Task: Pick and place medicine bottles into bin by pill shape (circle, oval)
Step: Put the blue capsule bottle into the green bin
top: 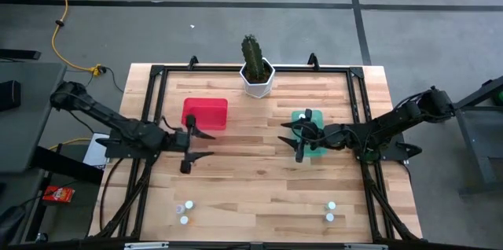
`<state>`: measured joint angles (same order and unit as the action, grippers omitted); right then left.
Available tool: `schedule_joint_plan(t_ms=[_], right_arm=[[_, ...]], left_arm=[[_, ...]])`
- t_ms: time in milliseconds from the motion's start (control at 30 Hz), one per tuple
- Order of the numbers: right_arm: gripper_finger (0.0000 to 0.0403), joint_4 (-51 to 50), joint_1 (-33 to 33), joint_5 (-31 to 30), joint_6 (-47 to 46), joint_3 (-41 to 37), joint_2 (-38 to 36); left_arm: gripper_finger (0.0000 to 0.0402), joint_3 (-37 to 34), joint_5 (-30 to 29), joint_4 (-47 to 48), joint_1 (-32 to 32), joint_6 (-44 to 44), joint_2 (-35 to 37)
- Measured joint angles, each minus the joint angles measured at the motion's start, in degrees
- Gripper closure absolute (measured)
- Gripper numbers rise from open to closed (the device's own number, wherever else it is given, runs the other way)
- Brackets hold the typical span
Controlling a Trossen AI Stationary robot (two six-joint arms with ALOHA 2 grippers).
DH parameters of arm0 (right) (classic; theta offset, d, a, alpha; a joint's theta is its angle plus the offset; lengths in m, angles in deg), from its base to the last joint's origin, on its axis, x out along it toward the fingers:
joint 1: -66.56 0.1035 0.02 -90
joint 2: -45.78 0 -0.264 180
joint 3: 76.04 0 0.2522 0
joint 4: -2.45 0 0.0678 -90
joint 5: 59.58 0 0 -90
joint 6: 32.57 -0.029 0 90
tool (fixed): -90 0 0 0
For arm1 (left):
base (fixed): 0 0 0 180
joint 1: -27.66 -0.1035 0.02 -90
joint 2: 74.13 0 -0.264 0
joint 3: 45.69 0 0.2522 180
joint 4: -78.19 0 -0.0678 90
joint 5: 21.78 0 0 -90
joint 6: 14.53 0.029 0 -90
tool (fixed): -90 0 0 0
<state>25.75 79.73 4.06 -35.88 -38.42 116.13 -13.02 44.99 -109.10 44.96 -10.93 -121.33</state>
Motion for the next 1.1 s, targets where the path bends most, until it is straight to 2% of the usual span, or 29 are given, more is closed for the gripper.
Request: schedule_joint_plan(t_ms=[367, 500, 600, 733, 933, 1100], right_arm=[[0.0190, -0.01, 0.00, 1.23, -3.58, 0.03, 0.00], [0.0190, -4.93, 0.79, 3.84, -6.99, 3.35, 0.00], [0.0190, -17.38, 2.98, 3.91, -8.82, 9.24, 0.00], [0.0190, -38.96, 7.84, 2.42, -17.42, 18.67, 0.78], [0.0190, -67.44, 16.61, -3.87, -37.90, 30.02, 4.89], [0.0190, -81.63, 22.69, -4.76, -54.50, 37.26, 10.18]], left_arm=[[0.0188, 0.03, -0.19, -0.39, -0.06, 2.59, -2.94], [0.0188, 0.04, -0.17, -1.30, -0.06, 1.68, -2.94], [0.0188, 0.05, -0.17, -1.95, -0.06, 1.57, -2.94], [0.0188, 0.05, -0.17, -1.96, -0.06, 2.04, -2.94], [0.0188, 0.05, -0.10, -1.98, -0.06, 2.03, -2.94], [0.0188, 0.05, -0.02, -3.79, -0.06, 2.47, -2.94]])
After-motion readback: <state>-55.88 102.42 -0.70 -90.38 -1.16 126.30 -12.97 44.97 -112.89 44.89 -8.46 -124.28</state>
